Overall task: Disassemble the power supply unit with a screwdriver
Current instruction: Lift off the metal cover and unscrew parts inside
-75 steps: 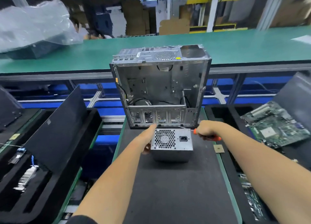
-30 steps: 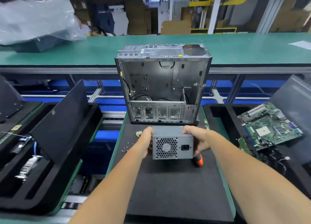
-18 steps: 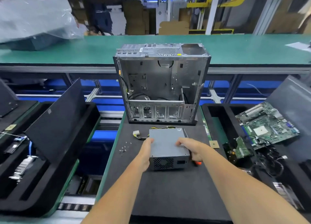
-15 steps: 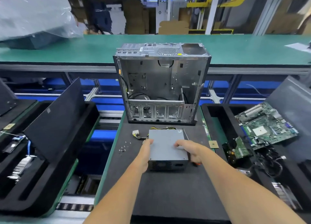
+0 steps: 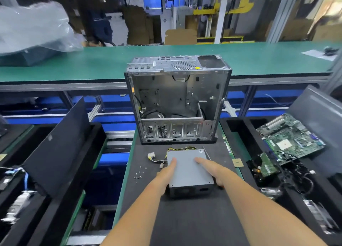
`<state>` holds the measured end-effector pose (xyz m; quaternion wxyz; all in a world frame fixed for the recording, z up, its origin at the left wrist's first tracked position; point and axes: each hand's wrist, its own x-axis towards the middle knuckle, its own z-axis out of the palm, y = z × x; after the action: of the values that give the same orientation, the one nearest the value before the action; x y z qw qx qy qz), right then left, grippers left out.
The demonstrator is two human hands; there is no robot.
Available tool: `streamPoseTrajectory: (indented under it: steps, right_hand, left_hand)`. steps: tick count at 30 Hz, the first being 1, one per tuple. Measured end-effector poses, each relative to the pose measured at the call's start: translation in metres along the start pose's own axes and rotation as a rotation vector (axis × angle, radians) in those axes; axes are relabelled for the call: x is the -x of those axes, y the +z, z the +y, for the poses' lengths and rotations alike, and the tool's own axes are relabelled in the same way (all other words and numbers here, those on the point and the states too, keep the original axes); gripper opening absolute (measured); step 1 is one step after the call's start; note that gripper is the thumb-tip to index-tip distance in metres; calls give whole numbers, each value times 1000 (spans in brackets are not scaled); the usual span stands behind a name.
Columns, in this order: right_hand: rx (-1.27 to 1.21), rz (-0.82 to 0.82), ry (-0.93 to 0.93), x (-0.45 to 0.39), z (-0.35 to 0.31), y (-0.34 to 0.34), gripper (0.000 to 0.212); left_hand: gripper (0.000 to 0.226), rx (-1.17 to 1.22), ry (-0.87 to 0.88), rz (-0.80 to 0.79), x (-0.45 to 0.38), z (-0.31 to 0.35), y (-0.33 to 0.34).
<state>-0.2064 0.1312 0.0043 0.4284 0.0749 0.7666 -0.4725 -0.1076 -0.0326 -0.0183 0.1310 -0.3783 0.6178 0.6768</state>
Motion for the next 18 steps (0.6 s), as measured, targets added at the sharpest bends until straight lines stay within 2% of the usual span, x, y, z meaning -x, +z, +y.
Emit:
streamPoseTrajectory:
  steps: [2,8,18]
  right_hand:
    - [-4,5,5,-1,-3,1,57]
    - [48,27,4,-4,-6,1,57]
    - [28,59,-6,-14,0,-3,82]
  left_hand:
    - [78,2,-14,25,-3,1,1]
    - [84,5,-28,40,-2,3,3]
    - [110,152,-18,97,2,2,15]
